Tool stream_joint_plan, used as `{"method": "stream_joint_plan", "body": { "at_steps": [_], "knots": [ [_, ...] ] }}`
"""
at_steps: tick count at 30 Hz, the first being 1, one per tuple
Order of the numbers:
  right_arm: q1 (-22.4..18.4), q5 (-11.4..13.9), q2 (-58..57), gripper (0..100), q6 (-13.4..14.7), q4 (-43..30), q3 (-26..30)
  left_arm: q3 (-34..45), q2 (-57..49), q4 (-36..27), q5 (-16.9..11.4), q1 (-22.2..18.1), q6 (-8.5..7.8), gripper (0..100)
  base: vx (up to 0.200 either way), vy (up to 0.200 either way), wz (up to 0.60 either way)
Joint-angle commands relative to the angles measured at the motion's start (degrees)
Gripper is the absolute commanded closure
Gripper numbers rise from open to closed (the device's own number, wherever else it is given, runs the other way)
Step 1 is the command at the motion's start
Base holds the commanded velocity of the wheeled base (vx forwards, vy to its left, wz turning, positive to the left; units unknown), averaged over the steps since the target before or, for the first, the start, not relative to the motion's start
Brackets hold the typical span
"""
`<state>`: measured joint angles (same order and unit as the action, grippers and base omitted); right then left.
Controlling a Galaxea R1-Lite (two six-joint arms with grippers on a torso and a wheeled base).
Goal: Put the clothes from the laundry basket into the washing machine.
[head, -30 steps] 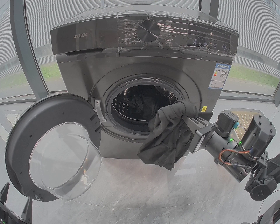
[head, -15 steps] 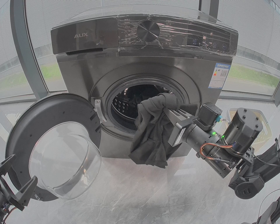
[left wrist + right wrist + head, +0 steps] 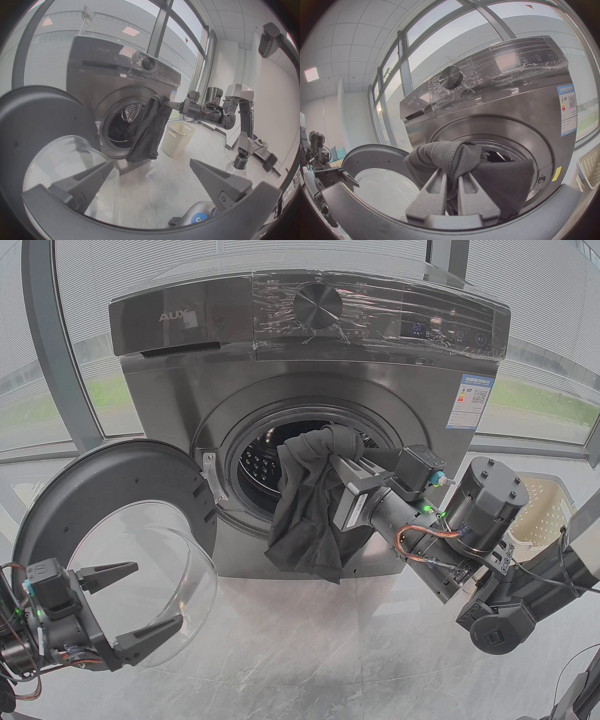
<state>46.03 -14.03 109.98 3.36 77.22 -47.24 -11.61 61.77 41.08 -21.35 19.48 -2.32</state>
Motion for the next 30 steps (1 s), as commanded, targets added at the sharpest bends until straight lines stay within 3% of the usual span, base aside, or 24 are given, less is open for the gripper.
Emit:
{"method": "stream_joint_plan", "body": {
  "at_steps": [1, 7, 12, 20, 22, 25, 30],
  "knots": [
    [-0.4, -0.5, 1.1, 100, 0.1, 0.0, -0.4, -0.3, 16.5, 8.0, 2.3, 7.2, 0.21, 0, 0.0, 0.0, 0.0],
    [-0.4, -0.6, 1.4, 100, 0.8, -0.1, 0.2, -0.7, 25.8, 14.9, 2.8, 10.4, 0.47, 0, 0.0, 0.0, 0.0],
    [-0.8, -0.6, 1.6, 100, 0.8, 0.0, 0.3, -4.1, 31.3, 16.0, 2.9, 13.9, 0.65, 0, 0.0, 0.0, 0.0],
    [-0.8, -0.6, 1.1, 100, 0.9, 0.1, 2.0, -7.4, 39.0, 19.8, 2.2, 16.2, 1.09, 0, 0.0, 0.0, 0.0],
    [-0.8, -0.6, 1.0, 100, 0.9, 0.1, 2.2, -8.3, 41.4, 21.5, 2.2, 16.6, 2.14, 0, 0.0, 0.0, 0.0],
    [-0.8, -0.6, 0.9, 100, 0.9, 0.3, 2.5, -10.1, 44.9, 24.4, 2.2, 17.4, 5.22, 0, 0.0, 0.0, 0.0],
    [-0.8, -0.6, 0.8, 100, 0.9, 0.4, 2.9, -11.9, 50.2, 29.8, 2.2, 17.8, 7.77, 0, 0.0, 0.0, 0.0]
  ]
}}
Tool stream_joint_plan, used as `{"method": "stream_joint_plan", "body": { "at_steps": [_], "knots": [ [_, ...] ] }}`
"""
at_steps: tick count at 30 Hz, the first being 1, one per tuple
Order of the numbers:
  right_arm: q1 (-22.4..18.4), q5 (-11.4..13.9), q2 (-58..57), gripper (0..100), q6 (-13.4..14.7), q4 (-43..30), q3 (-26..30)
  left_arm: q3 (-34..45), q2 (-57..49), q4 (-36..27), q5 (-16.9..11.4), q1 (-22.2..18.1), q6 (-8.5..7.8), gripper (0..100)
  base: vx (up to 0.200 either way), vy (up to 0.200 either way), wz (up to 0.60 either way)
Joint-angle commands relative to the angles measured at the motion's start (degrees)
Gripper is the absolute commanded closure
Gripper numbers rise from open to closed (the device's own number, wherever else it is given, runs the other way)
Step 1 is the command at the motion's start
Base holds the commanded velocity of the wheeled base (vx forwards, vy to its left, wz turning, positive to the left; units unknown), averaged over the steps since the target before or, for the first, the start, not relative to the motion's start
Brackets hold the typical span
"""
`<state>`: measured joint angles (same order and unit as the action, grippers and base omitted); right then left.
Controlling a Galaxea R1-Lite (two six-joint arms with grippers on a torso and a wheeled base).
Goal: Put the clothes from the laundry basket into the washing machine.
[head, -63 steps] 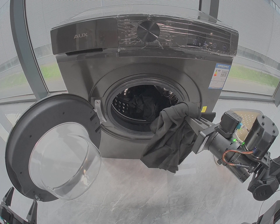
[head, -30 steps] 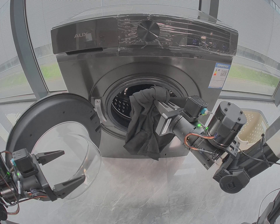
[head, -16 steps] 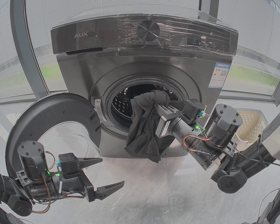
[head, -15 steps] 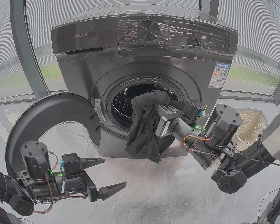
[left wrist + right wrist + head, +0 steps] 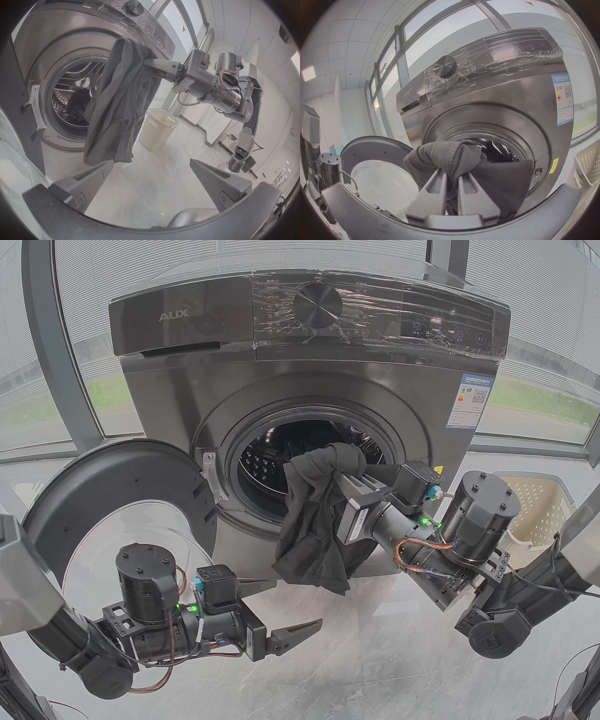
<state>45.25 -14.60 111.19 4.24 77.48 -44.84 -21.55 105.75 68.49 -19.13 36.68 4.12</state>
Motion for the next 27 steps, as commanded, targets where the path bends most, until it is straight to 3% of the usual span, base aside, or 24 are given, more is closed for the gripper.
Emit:
{"method": "stream_joint_plan", "body": {
  "at_steps": [1, 7, 27],
  "knots": [
    [0.0, 0.0, -0.4, 100, 0.0, 0.1, 0.7, -2.3, 7.5, 3.5, 0.0, 0.6, 1.77, 0, 0.0, 0.0, 0.0],
    [0.2, 0.0, -0.4, 100, 0.1, 0.1, 0.7, -3.9, 13.4, 7.7, 0.7, 0.5, 2.12, 0, 0.0, 0.0, 0.0],
    [0.7, 0.0, -0.4, 100, 0.1, 0.1, 1.1, -14.5, 22.3, 8.2, 0.8, -0.3, 2.21, 0, 0.0, 0.0, 0.0]
  ]
}}
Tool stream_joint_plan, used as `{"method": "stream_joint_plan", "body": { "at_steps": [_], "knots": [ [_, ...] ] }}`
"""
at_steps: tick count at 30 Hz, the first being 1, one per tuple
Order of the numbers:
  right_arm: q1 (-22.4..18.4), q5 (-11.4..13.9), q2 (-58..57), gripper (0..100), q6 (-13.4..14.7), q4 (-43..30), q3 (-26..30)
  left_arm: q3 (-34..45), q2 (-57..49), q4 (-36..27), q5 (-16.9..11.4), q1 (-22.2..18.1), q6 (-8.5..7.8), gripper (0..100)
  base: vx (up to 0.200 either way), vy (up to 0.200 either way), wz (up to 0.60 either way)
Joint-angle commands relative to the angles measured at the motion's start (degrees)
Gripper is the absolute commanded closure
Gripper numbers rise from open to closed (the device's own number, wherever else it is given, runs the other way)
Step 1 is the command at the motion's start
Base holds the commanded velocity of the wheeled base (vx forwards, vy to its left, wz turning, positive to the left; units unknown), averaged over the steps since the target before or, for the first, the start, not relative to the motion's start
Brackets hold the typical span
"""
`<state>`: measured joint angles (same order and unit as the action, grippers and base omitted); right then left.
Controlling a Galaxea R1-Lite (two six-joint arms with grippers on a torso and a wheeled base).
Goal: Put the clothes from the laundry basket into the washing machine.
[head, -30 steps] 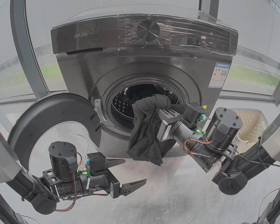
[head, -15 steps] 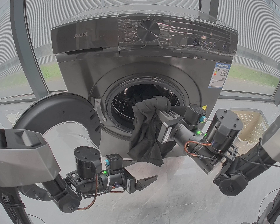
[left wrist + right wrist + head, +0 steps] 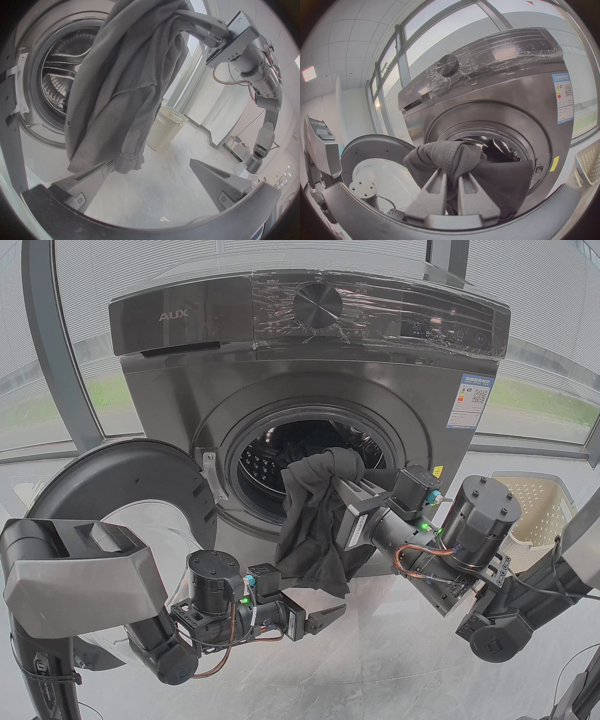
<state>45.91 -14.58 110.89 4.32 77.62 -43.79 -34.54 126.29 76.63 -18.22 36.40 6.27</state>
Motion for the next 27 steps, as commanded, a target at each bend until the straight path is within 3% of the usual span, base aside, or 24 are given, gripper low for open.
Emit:
{"method": "stream_joint_plan", "body": {
  "at_steps": [1, 10, 15, 22, 26, 27],
  "knots": [
    [0.0, 0.0, -0.1, 100, 0.0, 0.0, 0.0, -2.5, 1.9, 0.2, -0.1, 0.0, 0.06, 0, 0.0, 0.0, 0.0],
    [-0.2, 0.0, 0.0, 100, 0.0, 0.1, 0.0, -5.9, 3.1, 0.5, 0.1, 0.5, 2.17, 0, 0.0, 0.0, 0.0],
    [-0.5, 0.0, 0.2, 100, 0.0, 0.1, 0.0, -9.3, 6.1, 2.6, 3.8, 0.7, 2.26, 0, 0.0, 0.0, 0.0],
    [-0.5, 0.0, 0.0, 100, 0.3, 0.1, 0.3, -10.8, 7.8, 3.1, 4.8, 0.9, 2.44, 0, 0.0, 0.0, 0.0],
    [-0.5, 0.0, -0.1, 100, 0.3, 0.2, 0.9, -12.5, 8.9, 3.4, 7.7, 0.9, 2.35, 0, 0.0, 0.0, 0.0],
    [-0.5, 0.0, -0.1, 100, 0.3, 0.2, 0.9, -12.5, 8.9, 3.4, 7.7, 0.9, 2.35, 100, 0.0, 0.0, 0.0]
  ]
}}
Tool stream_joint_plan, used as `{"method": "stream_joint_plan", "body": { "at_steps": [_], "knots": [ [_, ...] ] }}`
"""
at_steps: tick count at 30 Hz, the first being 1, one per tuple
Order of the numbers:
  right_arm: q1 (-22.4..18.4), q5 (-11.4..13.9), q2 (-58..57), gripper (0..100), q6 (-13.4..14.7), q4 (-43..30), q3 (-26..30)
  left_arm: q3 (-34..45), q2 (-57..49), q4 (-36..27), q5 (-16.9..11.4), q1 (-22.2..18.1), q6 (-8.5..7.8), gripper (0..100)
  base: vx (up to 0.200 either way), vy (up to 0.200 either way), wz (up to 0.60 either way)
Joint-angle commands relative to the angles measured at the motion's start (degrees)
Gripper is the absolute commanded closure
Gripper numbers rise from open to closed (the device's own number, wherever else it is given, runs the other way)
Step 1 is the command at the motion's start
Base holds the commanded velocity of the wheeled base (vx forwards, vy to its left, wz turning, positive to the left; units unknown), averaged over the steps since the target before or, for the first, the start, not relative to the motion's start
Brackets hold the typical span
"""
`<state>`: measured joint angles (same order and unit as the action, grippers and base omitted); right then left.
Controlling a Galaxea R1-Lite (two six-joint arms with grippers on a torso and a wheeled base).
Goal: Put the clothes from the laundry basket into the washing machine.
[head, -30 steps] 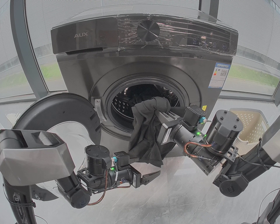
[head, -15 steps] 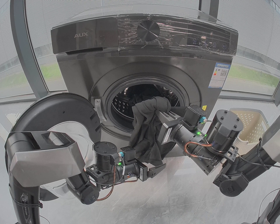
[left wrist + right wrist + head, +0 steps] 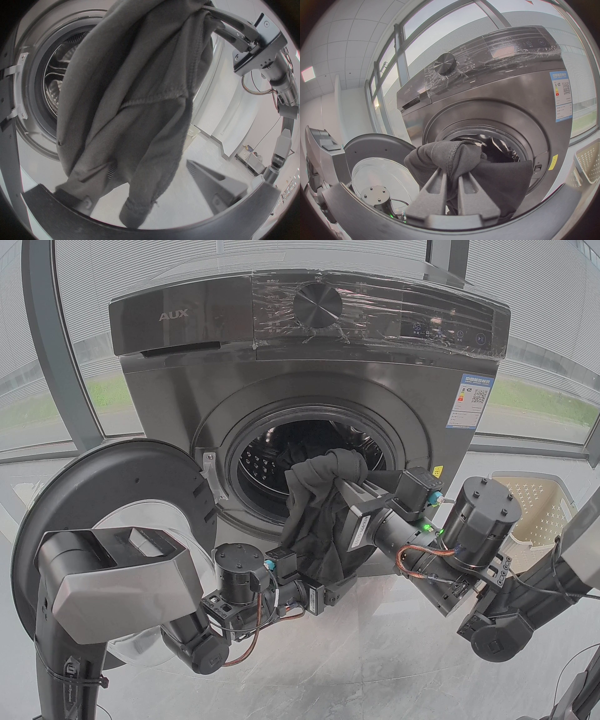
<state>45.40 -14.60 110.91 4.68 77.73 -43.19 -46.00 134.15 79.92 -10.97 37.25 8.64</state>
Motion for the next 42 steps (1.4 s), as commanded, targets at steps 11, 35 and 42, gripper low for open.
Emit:
{"method": "stream_joint_plan", "body": {
  "at_steps": [11, 35, 42],
  "knots": [
    [-0.7, 0.0, 0.1, 100, 0.2, 0.8, 0.3, 1.1, 0.1, 3.6, 1.4, 1.4, -0.73, 100, 0.0, 0.0, 0.0],
    [-3.7, 1.0, 2.4, 100, 9.3, -2.1, 2.4, 26.4, -30.8, 9.3, -3.6, 6.0, -0.73, 100, 0.0, 0.0, 0.0],
    [-2.6, 0.7, 2.9, 100, 9.3, -1.7, 2.8, 25.3, -30.7, 9.3, -3.4, 5.8, -0.38, 100, 0.0, 0.0, 0.0]
  ]
}}
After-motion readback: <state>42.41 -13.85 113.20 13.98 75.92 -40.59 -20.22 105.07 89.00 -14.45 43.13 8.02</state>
